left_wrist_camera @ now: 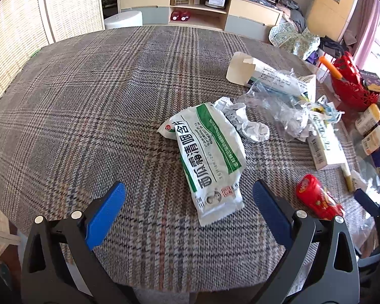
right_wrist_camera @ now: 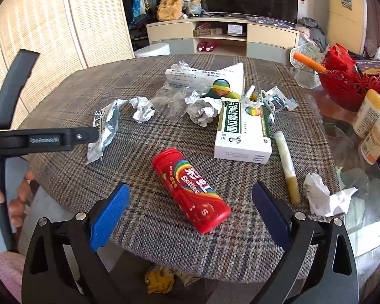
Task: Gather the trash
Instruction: 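Grasp the white-green medicine packet with the left gripper while the right gripper grasps the red Skittles tube, then lower both items into the bin and open both grippers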
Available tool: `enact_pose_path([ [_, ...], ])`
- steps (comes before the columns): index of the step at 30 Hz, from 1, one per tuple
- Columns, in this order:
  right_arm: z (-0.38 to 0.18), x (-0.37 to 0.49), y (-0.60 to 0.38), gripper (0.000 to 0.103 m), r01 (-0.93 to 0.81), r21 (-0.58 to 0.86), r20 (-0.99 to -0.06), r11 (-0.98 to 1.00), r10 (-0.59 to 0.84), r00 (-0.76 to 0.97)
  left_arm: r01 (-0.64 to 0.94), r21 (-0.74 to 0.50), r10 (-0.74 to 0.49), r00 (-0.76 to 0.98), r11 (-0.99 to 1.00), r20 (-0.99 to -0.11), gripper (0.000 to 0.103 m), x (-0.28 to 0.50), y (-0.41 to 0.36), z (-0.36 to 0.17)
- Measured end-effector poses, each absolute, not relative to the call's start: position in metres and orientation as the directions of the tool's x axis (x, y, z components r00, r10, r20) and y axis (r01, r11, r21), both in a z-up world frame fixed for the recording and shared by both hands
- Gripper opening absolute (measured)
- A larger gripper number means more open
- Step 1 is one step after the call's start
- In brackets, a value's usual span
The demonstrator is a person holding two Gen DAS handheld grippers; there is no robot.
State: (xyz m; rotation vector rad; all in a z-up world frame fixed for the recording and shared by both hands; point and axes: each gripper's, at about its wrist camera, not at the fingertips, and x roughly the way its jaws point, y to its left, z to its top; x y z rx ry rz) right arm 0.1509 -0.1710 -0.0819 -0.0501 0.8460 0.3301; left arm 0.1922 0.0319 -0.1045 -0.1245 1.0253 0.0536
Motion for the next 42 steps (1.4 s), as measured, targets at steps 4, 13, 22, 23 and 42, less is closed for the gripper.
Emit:
enact_pose_path([
  [4, -0.089, 0.163, -0.171, 0.093, -0.310, 0.071, -0.756, 0.948, 0.254, 0.603, -0.113, -0.082, -0.015, 0.495, 0.990, -0.869, 0.095, 0.208, 0.031, -0.117],
  [13, -0.111, 0.169, -0.163, 0.059, -0.315, 0.111, -0.796, 0.943, 0.274, 0.540, -0.084, -0.030, 0.017, 0.512, 0.996, -0.859, 0.060, 0.218, 0.017, -0.127],
  [22, -0.106, 0.156, -0.165, 0.039, -0.320, 0.094, -0.808, 0.943, 0.260, 0.528, 0.001, -0.046, -0.039, 0.552, 0.999, -0.833, 0.024, 0.198, 0.013, -0.121],
  [23, -0.106, 0.153, -0.164, 0.039, -0.316, 0.099, -0.811, 0.944, 0.260, 0.524, 0.011, -0.050, -0.048, 0.553, 0.999, -0.832, 0.021, 0.196, 0.013, -0.121],
  [42, -0.094, 0.075, -0.186, 0.038, -0.250, 0.155, -0.784, 0.956, 0.272, 0.558, 0.058, -0.131, -0.141, 0.562, 0.990, -0.815, 0.016, 0.094, 0.003, -0.106],
])
